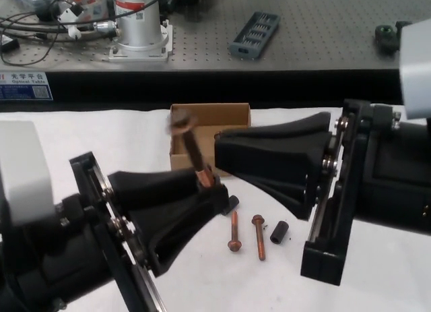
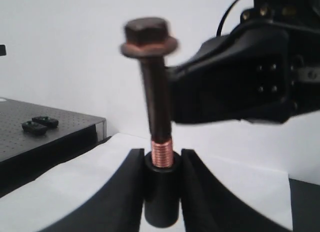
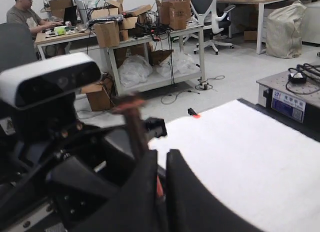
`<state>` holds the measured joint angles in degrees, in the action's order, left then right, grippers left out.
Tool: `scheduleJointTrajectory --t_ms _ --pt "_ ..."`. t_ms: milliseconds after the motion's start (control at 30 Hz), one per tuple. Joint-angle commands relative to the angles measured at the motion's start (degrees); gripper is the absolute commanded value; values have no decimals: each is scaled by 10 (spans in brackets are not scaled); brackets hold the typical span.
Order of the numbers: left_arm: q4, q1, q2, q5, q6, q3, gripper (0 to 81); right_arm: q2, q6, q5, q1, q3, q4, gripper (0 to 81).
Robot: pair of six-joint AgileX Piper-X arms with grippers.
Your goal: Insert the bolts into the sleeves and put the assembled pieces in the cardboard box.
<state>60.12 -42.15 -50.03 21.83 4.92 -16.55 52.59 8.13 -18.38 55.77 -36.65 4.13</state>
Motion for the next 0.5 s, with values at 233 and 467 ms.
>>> scheduleJointTrajectory --t_ms 233,467 --pt "38 2 5 -7 16 -8 7 -6 -4 -19 -3 -4 -4 52" --pt "34 2 5 -7 29 -8 7 -21 -44 75 -3 -4 -91 52"
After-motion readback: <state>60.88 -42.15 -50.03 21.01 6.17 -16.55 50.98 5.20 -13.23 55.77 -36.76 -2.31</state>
